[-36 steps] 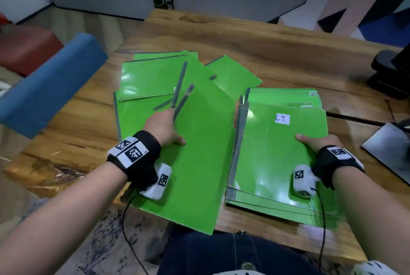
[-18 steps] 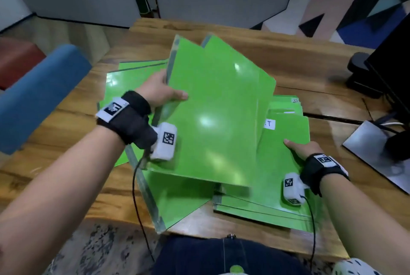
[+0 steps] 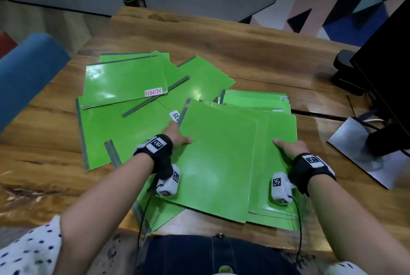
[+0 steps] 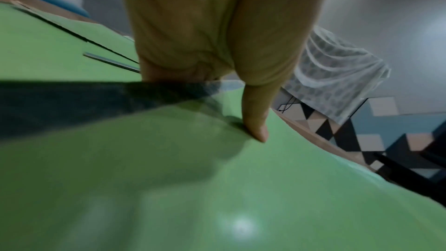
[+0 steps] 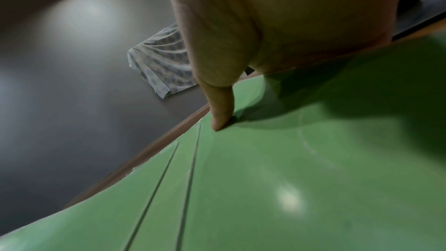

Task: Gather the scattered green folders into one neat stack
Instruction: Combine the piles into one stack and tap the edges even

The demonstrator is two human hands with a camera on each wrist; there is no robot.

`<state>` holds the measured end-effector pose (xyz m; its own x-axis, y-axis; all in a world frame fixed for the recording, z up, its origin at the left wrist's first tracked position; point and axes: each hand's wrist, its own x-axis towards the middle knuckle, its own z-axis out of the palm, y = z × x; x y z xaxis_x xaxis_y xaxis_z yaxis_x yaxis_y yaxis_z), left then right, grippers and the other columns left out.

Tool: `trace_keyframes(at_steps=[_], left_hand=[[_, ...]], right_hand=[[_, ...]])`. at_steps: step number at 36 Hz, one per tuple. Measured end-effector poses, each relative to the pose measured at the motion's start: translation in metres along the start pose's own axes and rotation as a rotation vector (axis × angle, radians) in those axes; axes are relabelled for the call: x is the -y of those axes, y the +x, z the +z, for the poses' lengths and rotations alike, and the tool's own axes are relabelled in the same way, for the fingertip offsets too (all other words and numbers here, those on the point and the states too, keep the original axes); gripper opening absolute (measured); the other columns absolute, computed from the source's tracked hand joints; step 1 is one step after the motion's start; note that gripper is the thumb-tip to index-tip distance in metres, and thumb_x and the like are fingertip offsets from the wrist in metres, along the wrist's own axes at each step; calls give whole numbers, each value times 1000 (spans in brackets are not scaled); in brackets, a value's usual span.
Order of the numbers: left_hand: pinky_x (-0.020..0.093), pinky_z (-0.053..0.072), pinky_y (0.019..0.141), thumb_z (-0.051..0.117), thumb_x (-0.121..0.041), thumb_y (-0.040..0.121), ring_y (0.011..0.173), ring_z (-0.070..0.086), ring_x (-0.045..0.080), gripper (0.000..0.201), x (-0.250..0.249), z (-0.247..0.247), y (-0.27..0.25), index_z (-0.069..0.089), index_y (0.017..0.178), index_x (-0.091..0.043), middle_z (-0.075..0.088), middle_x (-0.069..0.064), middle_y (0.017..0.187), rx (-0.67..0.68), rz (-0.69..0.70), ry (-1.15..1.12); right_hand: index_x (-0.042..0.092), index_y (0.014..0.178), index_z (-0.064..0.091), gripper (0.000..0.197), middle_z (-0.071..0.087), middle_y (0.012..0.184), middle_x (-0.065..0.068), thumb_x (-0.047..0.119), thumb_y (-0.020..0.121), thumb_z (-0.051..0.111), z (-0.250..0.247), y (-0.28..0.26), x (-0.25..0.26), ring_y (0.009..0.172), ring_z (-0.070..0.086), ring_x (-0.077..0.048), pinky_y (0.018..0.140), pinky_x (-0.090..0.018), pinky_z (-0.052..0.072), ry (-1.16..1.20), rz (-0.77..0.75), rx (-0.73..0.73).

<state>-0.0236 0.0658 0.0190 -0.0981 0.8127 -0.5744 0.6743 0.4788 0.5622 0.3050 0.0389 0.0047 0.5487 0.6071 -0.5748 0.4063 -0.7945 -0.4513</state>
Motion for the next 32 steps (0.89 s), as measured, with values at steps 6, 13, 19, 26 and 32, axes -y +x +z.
trace_keyframes(at_steps=[6,13,19,26,32], left_hand=[[39,44,94,71,-24,82,121,49,32,81,-10,20,2,22,143,-5,44,16,138,18,-42,-75],[31,55,75,65,-12,86,115,55,29,75,-35,67,-20,19,146,-10,44,17,136,-145,-73,-283],[43,31,110,66,-33,85,137,27,34,83,-43,84,-31,17,146,-6,22,17,150,-93,-51,-35],[56,17,114,45,-74,77,145,3,34,106,-36,79,-30,3,151,-10,-5,13,158,135,128,252],[51,29,108,59,-57,78,133,28,34,77,25,28,-9,37,139,-14,30,13,146,-225,-200,47]], right_hand=[[-4,133,41,80,49,135,-21,49,80,68,-1,-3,1,118,52,-37,93,-43,43,-7,-6,-12],[-4,138,37,86,44,140,-22,56,82,61,-2,-8,2,123,48,-38,100,-43,41,29,-9,-11],[1,146,23,113,31,151,-20,71,68,63,0,-7,-6,133,38,-38,108,-51,33,102,2,27],[0,141,31,110,41,143,-22,63,62,75,6,-6,-8,125,46,-40,102,-51,40,21,49,10],[-4,139,33,100,43,140,-24,56,69,74,8,-9,-6,121,49,-40,96,-47,43,-14,49,3]])
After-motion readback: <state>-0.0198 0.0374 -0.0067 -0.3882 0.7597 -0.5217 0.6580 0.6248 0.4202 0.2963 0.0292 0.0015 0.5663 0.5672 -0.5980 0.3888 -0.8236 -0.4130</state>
